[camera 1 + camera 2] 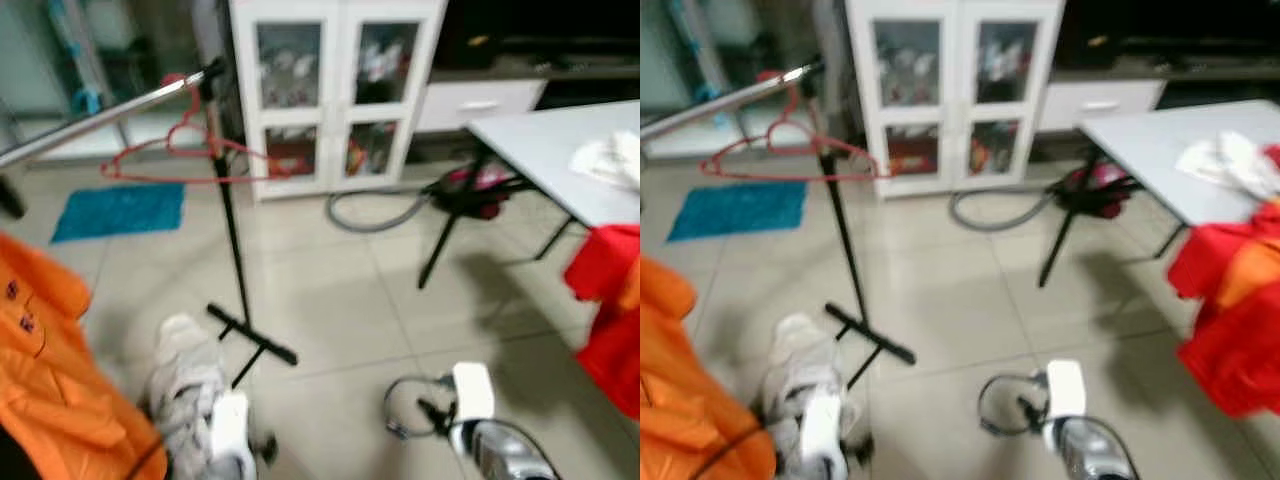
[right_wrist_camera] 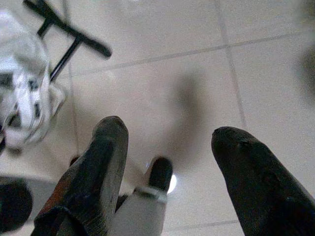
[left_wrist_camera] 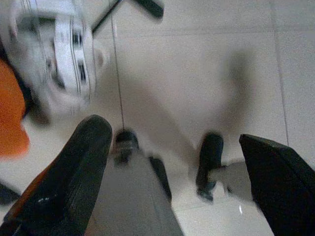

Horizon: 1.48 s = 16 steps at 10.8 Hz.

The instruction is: Hang hanger

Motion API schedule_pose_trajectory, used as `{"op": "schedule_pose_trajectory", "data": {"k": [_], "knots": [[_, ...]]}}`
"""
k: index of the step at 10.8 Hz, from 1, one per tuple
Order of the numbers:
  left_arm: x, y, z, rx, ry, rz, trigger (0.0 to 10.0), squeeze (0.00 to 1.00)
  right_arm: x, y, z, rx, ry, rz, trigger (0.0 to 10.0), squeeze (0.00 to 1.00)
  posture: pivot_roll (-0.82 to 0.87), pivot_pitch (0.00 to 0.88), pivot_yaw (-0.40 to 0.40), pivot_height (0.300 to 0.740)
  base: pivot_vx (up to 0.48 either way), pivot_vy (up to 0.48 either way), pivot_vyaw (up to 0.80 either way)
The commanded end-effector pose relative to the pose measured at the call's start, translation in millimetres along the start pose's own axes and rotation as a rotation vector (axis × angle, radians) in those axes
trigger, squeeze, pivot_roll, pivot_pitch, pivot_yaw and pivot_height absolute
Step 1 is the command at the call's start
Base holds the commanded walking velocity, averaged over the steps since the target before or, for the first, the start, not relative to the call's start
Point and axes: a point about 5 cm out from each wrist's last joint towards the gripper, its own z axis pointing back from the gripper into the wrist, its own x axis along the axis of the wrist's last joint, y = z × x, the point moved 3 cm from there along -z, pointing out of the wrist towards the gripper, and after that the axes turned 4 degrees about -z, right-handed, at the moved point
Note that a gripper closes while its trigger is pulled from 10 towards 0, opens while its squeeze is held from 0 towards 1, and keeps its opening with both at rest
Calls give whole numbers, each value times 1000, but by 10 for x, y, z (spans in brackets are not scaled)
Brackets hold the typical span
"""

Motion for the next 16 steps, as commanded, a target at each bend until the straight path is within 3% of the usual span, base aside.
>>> {"op": "schedule_pose_trajectory", "data": {"k": [1, 2, 3, 4, 6, 8, 9, 10, 11, 12, 13, 14, 16], "knots": [[-98, -17, 6, 7, 46, 1, 10000, 0, -40, 15, -5, 5, 33, 9, 10000, 0, -51, 0, -26, 740, 0, 0, 0], [-152, -85, 8, 0, 52, 9, 10000, 0, -111, 80, -23, 8, 68, 9, 10000, 0, -40, 0, -36, 740, 0, 0, 0], [-68, -153, -1, -12, -5, -39, 10000, 0, -213, 241, -46, 55, 117, 31, 10000, 0, -20, 0, -48, 740, 0, 0, 0], [9, -198, -6, -33, -48, -83, 10000, 0, -233, 258, -48, 55, 125, 42, 10000, 0, -18, 0, -50, 740, 0, 0, 0], [63, -310, 0, -92, -96, -259, 10000, 0, -307, 153, -17, 12, 126, -74, 10000, 0, -20, 0, -46, 740, 0, 0, 0], [109, -270, 8, -76, -138, -289, 10000, 0, -319, 31, 11, -48, 91, -106, 10000, 0, -20, 0, -43, 740, 0, 0, 0], [98, -31, 29, 23, -155, -246, 10000, 0, -74, -99, -6, -128, 34, -192, 10000, 0, -17, 0, -40, 740, 0, 0, 0], [100, 90, 45, 79, -169, -196, 10000, 0, 198, -113, -36, -156, -8, -235, 10000, 0, -18, 0, -40, 740, 0, 0, 0], [399, 343, 38, 113, -203, -158, 10000, 0, 205, -145, -28, -163, -8, -212, 10000, 0, -22, 0, -43, 740, 0, 0, 0], [866, 731, 98, 151, -245, -175, 10000, 0, 206, -188, -14, -165, -2, -171, 10000, 0, -22, 0, -44, 740, 0, 0, 0], [758, 875, 134, 159, -204, -272, 10000, 0, 198, -310, 24, -195, 0, -178, 10000, 0, -21, 0, -47, 740, 0, 0, 0], [694, 937, 154, 167, -188, -304, 10000, 0, 171, -377, 48, -208, 10, -193, 10000, 0, -22, 0, -53, 740, 0, 0, 0], [669, 957, 159, 169, -180, -295, 10000, 0, 71, -411, 70, -211, 40, -162, 10000, 0, -17, 0, -58, 740, 0, 0, 0]]}}
